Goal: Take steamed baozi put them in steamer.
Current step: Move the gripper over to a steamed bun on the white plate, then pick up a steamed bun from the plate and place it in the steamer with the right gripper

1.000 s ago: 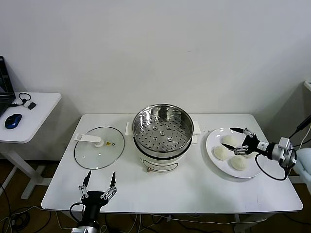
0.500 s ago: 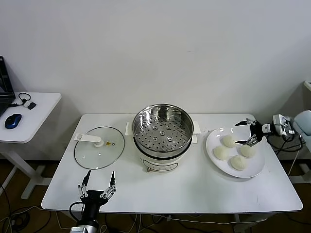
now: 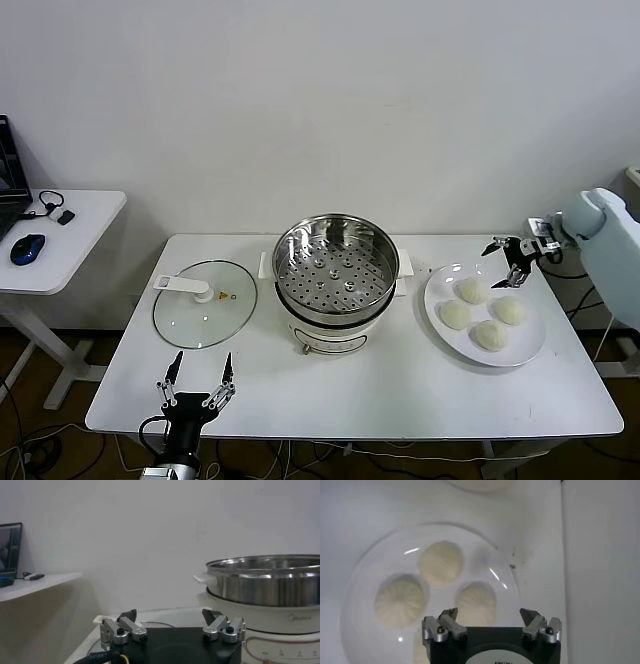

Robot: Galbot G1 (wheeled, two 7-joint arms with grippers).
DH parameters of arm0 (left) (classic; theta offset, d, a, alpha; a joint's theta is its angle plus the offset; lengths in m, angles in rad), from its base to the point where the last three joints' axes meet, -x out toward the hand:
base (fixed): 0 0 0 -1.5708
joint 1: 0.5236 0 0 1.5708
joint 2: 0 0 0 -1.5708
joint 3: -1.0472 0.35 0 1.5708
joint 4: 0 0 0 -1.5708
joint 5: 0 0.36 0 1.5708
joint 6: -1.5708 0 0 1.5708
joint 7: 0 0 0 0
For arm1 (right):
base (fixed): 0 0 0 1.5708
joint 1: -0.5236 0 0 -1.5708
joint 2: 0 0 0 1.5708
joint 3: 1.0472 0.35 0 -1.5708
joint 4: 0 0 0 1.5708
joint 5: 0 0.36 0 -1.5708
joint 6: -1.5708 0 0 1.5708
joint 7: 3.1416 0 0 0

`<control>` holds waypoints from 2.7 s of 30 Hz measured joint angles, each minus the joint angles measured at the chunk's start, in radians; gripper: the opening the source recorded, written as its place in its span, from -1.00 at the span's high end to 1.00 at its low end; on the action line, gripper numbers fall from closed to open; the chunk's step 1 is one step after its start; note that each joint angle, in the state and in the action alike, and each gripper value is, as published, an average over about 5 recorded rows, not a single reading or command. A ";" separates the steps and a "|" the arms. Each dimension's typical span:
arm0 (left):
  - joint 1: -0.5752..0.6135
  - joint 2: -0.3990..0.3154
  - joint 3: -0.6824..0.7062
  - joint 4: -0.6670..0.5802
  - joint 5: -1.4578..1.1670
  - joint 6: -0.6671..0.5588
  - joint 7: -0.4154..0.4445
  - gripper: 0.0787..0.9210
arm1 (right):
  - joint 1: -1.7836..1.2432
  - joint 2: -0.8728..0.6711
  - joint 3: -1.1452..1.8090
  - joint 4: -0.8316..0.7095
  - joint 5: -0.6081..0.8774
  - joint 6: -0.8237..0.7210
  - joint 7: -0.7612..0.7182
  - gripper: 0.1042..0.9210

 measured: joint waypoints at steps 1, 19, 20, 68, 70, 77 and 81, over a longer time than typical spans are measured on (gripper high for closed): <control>0.000 0.000 -0.001 0.001 -0.001 -0.001 0.000 -0.77 | 0.001 0.012 0.006 -0.015 -0.017 0.001 -0.001 -0.76; 0.009 -0.002 -0.009 0.001 -0.012 -0.006 0.001 -0.77 | 0.000 0.157 0.152 -0.192 -0.286 0.032 0.036 -0.76; 0.009 -0.002 -0.009 0.001 -0.012 -0.007 0.002 -0.77 | 0.000 0.162 0.163 -0.199 -0.300 0.034 0.040 -0.76; 0.023 -0.013 -0.012 0.012 -0.016 -0.024 -0.001 -0.77 | -0.004 0.196 0.262 -0.241 -0.405 0.027 0.041 -0.35; 0.026 -0.013 -0.013 0.010 -0.016 -0.026 -0.001 -0.77 | -0.003 0.184 0.237 -0.219 -0.378 0.024 0.033 -0.35; 0.032 -0.017 -0.012 0.004 -0.015 -0.033 -0.002 -0.77 | 0.011 0.128 0.122 -0.114 -0.252 0.001 0.001 -0.34; 0.032 -0.018 -0.011 0.000 -0.013 -0.034 -0.002 -0.77 | 0.031 0.091 0.040 -0.036 -0.165 -0.015 -0.014 -0.33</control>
